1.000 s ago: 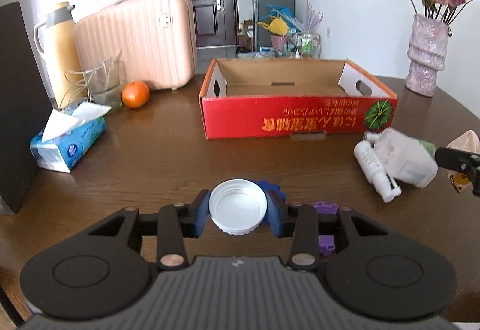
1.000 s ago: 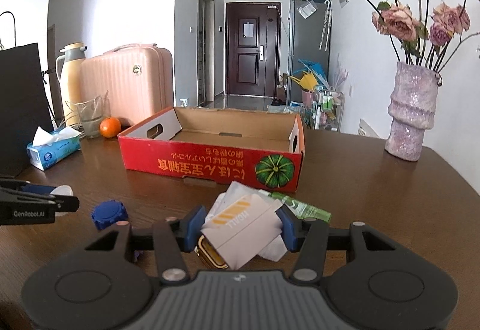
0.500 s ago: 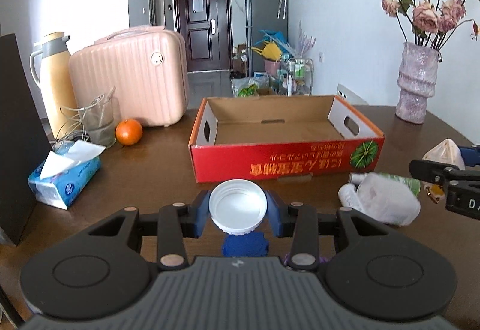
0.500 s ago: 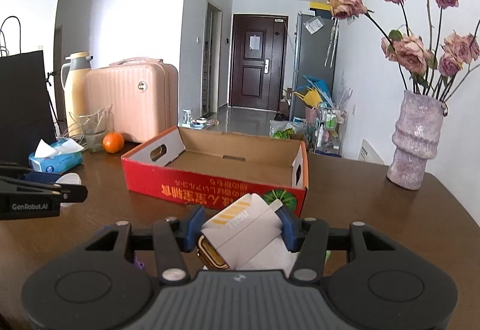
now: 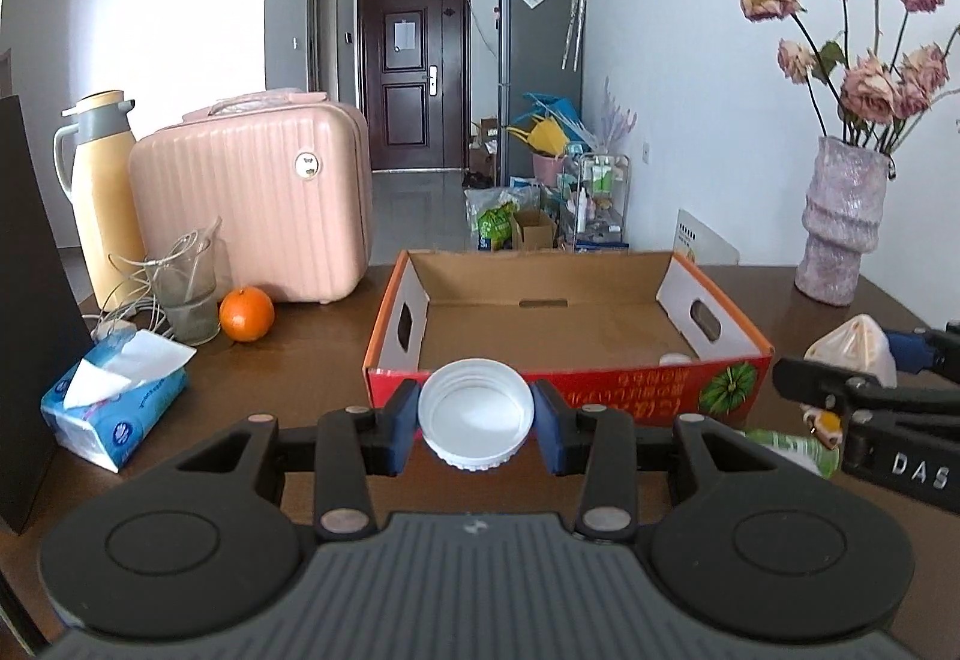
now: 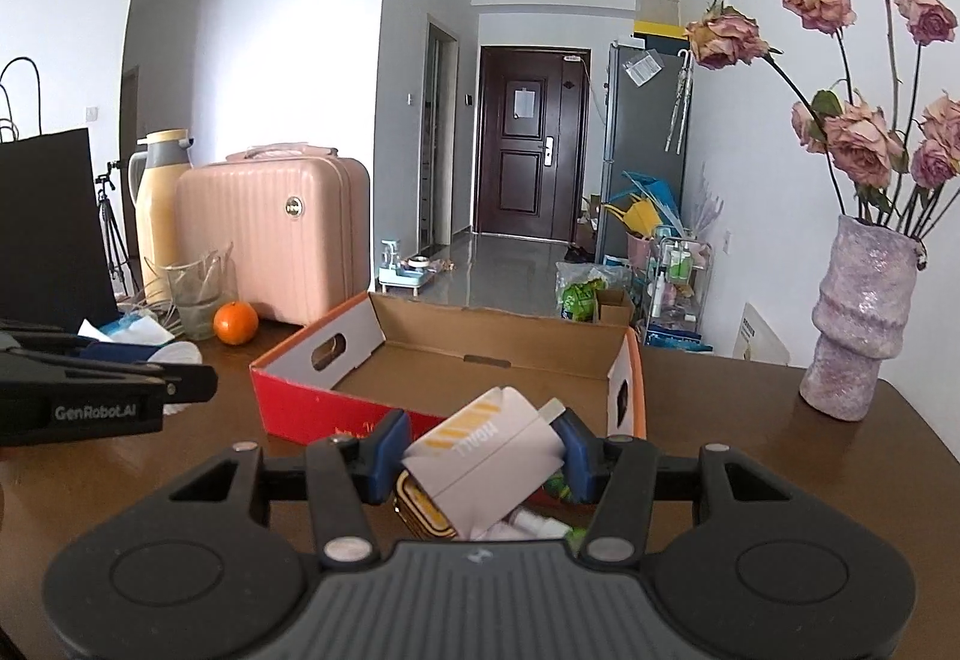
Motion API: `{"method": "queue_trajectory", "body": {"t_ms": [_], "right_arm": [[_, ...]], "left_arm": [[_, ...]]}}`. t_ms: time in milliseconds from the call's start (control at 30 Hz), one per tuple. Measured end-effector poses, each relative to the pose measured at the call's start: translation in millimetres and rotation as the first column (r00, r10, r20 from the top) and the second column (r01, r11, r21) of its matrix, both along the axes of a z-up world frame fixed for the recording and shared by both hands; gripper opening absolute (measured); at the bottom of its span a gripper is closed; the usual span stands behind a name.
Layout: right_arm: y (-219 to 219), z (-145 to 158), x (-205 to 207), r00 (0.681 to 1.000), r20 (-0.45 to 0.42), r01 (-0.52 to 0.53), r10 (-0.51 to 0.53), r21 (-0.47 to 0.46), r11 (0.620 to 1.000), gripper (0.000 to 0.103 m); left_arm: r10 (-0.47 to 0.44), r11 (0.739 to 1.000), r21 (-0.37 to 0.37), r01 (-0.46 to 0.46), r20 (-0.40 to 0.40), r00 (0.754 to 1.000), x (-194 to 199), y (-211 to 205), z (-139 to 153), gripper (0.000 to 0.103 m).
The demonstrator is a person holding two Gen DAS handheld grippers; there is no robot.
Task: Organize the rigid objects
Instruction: 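Carry the white cap with the left gripper into the box while the right carries the adapter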
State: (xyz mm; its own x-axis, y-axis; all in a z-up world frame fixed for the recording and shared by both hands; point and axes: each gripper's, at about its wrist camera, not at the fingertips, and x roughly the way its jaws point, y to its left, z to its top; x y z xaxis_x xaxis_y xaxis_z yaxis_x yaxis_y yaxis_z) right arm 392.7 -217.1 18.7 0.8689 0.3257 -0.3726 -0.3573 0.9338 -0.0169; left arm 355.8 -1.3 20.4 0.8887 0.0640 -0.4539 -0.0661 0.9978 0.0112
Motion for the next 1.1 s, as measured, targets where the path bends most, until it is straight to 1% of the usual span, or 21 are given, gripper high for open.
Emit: {"method": "queue_trajectory", "body": {"t_ms": [200,400,700,1100], "right_arm": [[2,0,20,1.0,-0.001,-0.009,0.009,0.001,1.0,0.052],[3,0,37,1.0,-0.002,-0.015,0.015,-0.003,1.0,0.052],[5,6,65,1.0,0.01,-0.011,0.011,0.016,1.0,0.052],[10,4,110,1.0,-0.015,-0.003,0.003,0.033,0.999,0.052]], "left_arm": [[0.004,1.0,-0.002,-0.004,0.008,1.0,19,0,3,0.041],[0.019,1.0,-0.012,-0.019,-0.015,1.0,41,7,1,0.041],[0.023,1.0,-0.01,-0.023,-0.002,1.0,69,5,4,0.041],[0.044,0.999,-0.019,-0.044,-0.001,0.999,115,12,5,0.041]]}}
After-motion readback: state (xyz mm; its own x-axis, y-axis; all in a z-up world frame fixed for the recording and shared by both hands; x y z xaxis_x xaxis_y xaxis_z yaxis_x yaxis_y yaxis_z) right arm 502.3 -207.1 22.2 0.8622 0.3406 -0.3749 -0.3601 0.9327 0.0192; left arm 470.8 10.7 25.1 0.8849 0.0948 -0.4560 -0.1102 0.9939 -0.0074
